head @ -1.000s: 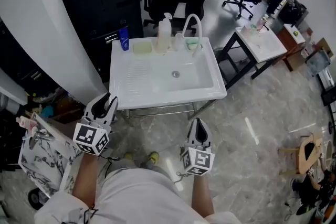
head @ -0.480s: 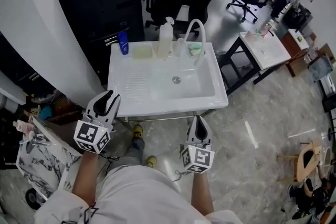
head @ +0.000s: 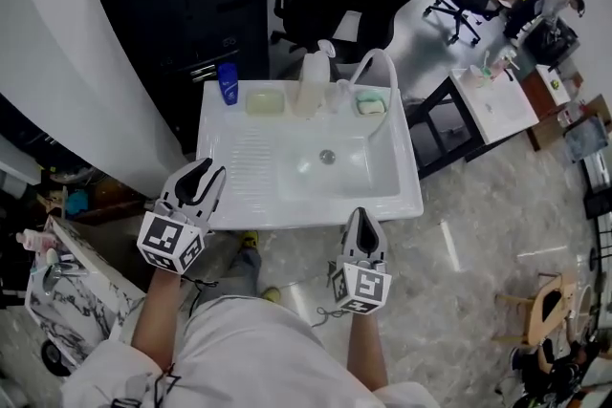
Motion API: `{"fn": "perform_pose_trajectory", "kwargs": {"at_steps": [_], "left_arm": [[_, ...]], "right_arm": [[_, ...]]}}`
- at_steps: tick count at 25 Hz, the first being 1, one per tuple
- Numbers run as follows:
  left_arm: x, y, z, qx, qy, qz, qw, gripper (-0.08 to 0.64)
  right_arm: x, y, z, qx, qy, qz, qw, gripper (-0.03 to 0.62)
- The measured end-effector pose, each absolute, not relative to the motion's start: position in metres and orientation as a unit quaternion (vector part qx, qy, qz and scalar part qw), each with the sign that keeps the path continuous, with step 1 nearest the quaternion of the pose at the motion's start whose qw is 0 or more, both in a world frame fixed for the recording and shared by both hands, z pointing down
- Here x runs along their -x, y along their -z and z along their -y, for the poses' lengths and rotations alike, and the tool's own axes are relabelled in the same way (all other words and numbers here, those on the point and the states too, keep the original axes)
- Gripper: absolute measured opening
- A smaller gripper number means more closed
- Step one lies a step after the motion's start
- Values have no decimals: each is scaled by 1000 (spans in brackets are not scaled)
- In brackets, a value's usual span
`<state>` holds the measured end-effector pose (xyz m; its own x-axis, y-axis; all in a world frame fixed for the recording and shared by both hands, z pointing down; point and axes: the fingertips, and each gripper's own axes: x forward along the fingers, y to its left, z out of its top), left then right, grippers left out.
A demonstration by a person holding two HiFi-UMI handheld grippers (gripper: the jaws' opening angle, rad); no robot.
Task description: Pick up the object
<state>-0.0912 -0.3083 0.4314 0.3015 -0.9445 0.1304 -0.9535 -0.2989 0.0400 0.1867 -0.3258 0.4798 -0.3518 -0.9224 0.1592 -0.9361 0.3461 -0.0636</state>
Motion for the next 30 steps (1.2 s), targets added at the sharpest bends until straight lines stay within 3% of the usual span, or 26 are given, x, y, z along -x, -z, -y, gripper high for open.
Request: {"fn": "perform_pose_trajectory", "kwargs": {"at_steps": [18,30], "left_arm": [[153,-484,447,-825,-45,551,114,112],[167,-514,480,-842,-67,520,128,112]], "right_arm": [[-118,-503,456,-582,-90,804,83,8],[-89,-509,491,-579,-98,805,82,8]]}}
